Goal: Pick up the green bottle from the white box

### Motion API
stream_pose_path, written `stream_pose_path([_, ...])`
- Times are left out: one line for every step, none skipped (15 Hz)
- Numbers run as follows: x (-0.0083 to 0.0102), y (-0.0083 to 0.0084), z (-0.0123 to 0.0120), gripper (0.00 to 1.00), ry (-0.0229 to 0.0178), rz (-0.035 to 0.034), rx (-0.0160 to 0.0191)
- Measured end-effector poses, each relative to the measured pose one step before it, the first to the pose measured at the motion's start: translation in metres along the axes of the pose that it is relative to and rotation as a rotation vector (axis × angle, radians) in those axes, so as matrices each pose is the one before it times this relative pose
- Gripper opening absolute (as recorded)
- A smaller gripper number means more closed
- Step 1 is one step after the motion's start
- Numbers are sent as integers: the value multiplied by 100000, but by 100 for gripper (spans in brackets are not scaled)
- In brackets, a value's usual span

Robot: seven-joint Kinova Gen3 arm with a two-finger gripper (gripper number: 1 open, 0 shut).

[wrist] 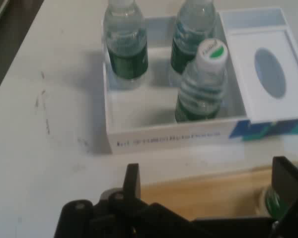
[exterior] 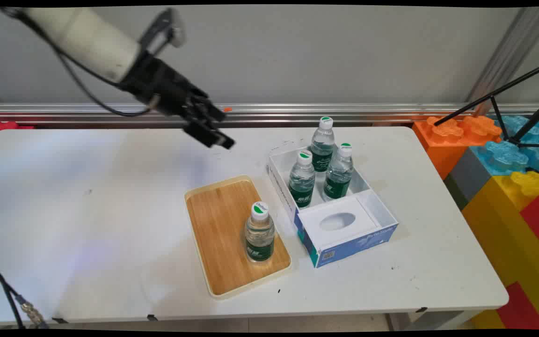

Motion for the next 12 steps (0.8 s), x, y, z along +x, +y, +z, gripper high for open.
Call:
stream_pose_path([465,15,1172,100,925,116,-346])
stream_pose_path([442,49,1362,100,1220,335,-869])
stream_pose_path([188,17,793,100,720,342,-719])
stream_pose_path([162,-23,1087,100,1174,450,-859])
stream_pose_path([40,-101,1018,100,1075,346,-508])
stream_pose_path([-80,-201,943,100,848,183,-290])
stream_pose_path([-88,-171,603,100,475,-14,-108])
stream_pose_path([-207,-227,852,100,533,168,-282])
stream_pose_path([-295,-213,886,100,512,328,-420])
stream_pose_path([-233,-148,893,100,537,640,-634])
stream_pose_path([-216,-89,687,100,422,723,-676])
stream_pose_path([-252,-75,835,100,586,1032,-981])
